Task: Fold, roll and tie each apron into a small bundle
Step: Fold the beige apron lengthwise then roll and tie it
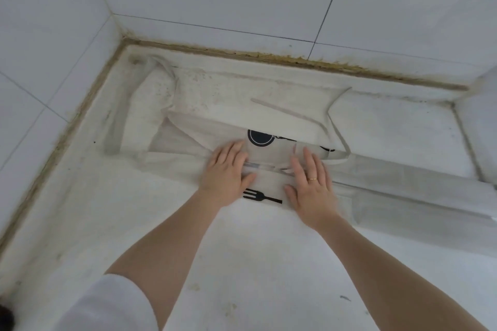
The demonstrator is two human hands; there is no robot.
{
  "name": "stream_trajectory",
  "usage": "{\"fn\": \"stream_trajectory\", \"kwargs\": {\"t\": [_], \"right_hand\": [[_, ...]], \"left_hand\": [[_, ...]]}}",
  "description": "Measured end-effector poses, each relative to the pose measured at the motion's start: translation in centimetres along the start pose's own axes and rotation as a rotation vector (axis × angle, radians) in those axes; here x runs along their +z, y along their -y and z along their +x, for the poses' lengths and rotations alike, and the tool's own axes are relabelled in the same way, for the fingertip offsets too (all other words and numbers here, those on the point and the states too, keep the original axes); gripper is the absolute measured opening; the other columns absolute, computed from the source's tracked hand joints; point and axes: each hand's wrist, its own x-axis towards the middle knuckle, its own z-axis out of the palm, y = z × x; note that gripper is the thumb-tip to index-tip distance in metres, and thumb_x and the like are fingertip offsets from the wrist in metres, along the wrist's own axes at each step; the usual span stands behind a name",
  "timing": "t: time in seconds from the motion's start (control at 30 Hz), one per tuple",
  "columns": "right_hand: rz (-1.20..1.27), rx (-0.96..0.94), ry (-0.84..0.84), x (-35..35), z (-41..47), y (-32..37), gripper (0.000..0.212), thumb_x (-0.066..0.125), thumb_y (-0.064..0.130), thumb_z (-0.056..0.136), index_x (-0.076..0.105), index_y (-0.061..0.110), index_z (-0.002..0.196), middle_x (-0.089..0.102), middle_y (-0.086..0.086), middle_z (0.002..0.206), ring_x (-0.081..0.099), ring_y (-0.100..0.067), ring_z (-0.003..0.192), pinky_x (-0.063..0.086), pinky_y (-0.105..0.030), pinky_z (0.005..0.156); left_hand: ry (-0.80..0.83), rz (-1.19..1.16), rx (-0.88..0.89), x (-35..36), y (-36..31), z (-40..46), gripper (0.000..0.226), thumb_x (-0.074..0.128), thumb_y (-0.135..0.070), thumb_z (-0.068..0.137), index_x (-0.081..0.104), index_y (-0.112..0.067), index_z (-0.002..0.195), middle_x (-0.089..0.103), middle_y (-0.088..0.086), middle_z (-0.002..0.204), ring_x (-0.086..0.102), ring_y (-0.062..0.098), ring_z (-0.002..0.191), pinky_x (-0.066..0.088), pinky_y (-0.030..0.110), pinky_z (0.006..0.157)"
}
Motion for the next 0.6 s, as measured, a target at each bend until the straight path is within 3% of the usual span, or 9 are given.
{"fn": "stream_trajectory", "kwargs": {"t": [0.07,0.17,0.27,0.33,0.4,0.47,0.53,0.57,0.6], "right_hand": [[0.079,0.099,-0.005,-0.6,-1.3,-2.5,0.055,0.034,0.043,0.088,0.031,0.015,0.136,0.034,-0.020,0.147,0.030,-0.038,0.132,0.030,-0.047,0.109],[0.129,0.168,-0.017,-1.7,-2.3,-5.9,0.041,0.037,0.041,0.087,0.049,0.008,0.108,0.053,-0.019,0.129,0.053,-0.040,0.114,0.031,-0.040,0.103],[0.051,0.094,0.001,-2.4,-2.9,-7.8,0.032,0.036,0.030,0.084,0.058,0.006,0.088,0.063,-0.016,0.112,0.064,-0.036,0.098,0.034,-0.036,0.092],[0.010,0.018,0.036,-3.7,-3.0,-8.2,0.027,0.036,0.022,0.075,0.054,0.010,0.090,0.065,-0.014,0.105,0.066,-0.034,0.094,0.050,-0.037,0.086],[-0.041,-0.033,0.127,-4.5,-3.0,-8.0,0.028,0.047,0.014,0.065,0.052,0.010,0.092,0.064,-0.014,0.102,0.066,-0.036,0.091,0.055,-0.042,0.078],[-0.111,-0.076,0.213,-4.9,-2.9,-8.0,0.031,0.060,0.010,0.064,0.060,0.006,0.095,0.060,-0.017,0.113,0.062,-0.039,0.102,0.051,-0.046,0.086],[-0.107,-0.099,0.319,-5.8,-3.2,-8.1,0.042,0.043,0.033,0.083,0.056,0.006,0.113,0.043,-0.017,0.137,0.042,-0.036,0.128,0.035,-0.043,0.106],[-0.118,-0.119,0.364,-6.1,-3.3,-8.2,0.053,0.031,0.044,0.087,0.050,0.009,0.122,0.032,-0.014,0.146,0.029,-0.031,0.137,0.027,-0.040,0.111],[-0.143,-0.144,0.391,-6.3,-3.5,-8.6,0.058,0.032,0.052,0.089,0.043,0.011,0.128,0.022,-0.010,0.152,0.019,-0.027,0.142,0.022,-0.039,0.114]], "left_hand": [[-0.067,0.034,-0.016,0.2,0.0,-0.2,0.051,0.034,-0.050,0.082,0.060,-0.009,0.097,0.054,0.013,0.133,0.054,0.029,0.119,0.022,0.035,0.102],[-0.055,0.086,-0.061,-0.4,-0.2,-0.5,0.042,0.038,-0.044,0.081,0.061,-0.009,0.085,0.061,0.013,0.122,0.062,0.029,0.105,0.033,0.036,0.091],[-0.049,0.119,-0.118,-0.8,-1.0,-0.9,0.040,0.038,-0.036,0.079,0.064,-0.006,0.078,0.065,0.013,0.104,0.065,0.029,0.087,0.050,0.034,0.074],[0.000,0.116,-0.183,-2.0,-2.5,-0.9,0.036,0.042,-0.032,0.083,0.064,-0.005,0.090,0.060,0.012,0.104,0.061,0.029,0.091,0.048,0.036,0.074],[0.080,0.154,-0.205,-2.6,-3.7,-0.9,0.031,0.045,-0.023,0.090,0.051,-0.010,0.117,0.049,0.007,0.122,0.048,0.026,0.113,0.037,0.037,0.091],[0.094,0.095,-0.074,-2.3,-4.9,-0.7,0.040,0.047,-0.007,0.086,0.044,-0.015,0.124,0.039,0.002,0.134,0.036,0.023,0.126,0.026,0.031,0.100],[0.179,-0.028,0.056,-2.3,-7.0,-0.6,0.039,0.048,-0.001,0.081,0.050,-0.015,0.117,0.038,0.000,0.137,0.039,0.022,0.124,0.027,0.028,0.099],[0.218,-0.078,0.084,-2.2,-7.6,-0.6,0.033,0.047,-0.005,0.082,0.052,-0.014,0.114,0.040,0.000,0.136,0.044,0.023,0.120,0.029,0.028,0.096],[0.228,-0.112,0.087,-2.1,-8.2,-0.9,0.029,0.043,-0.014,0.085,0.054,-0.012,0.111,0.042,0.001,0.135,0.047,0.024,0.117,0.031,0.029,0.094]]}}
